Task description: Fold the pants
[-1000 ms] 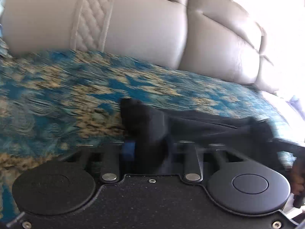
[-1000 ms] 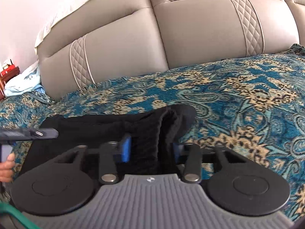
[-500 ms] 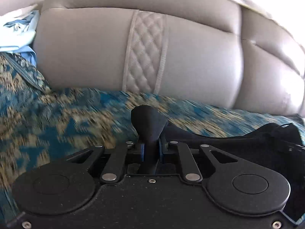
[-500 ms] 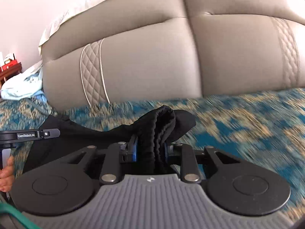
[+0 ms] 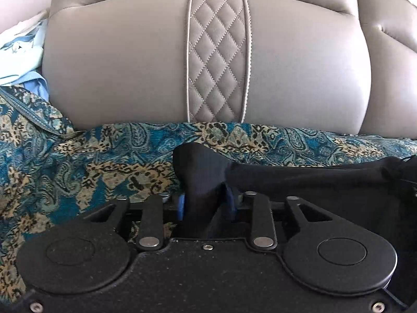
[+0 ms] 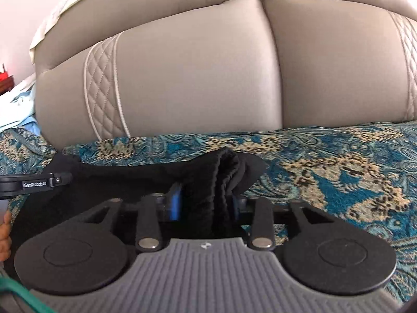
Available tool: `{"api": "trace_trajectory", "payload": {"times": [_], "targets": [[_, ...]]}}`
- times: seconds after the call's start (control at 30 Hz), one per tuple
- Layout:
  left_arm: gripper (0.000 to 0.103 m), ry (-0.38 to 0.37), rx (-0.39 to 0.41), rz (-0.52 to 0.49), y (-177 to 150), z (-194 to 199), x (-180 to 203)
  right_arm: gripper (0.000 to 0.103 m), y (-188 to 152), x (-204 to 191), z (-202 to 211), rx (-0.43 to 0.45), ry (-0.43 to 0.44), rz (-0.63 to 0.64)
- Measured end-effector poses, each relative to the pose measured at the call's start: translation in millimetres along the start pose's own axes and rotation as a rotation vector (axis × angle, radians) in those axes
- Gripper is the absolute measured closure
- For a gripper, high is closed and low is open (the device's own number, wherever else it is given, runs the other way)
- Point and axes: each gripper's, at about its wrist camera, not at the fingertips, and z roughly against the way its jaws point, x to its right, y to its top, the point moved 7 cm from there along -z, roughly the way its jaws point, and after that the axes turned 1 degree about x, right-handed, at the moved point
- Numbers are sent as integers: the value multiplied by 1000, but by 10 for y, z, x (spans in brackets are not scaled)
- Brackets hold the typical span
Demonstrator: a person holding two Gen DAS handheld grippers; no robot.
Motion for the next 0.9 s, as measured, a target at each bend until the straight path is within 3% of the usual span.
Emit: {"api": "trace_trajectory", "payload": {"times": [0.03,0.1,0.3,0.5,0.6,0.7,0.9], "targets": [[62,10,-5,-3,0,22,-3,34,2,7,26,5,-1,-4],[41,16,-8,-3,7,96,5,27,10,17,98,17,2,-1],[20,16,21,-22,-5,478,65,23,12,52,458,50,-63,50],[13,18,23,-86,-148,896,207,23,-127,228,744,18,-167,29],[12,22,8,-103,-307,1065,248,22,-292,358,841,-27,-275,3],[12,22,-11,-113,-516,1202,265,22,-426,446,959,-35,-328,-20],[10,24,-29,-83,-850,1394,258,20,-421,165,1320,76,-244,29]]}}
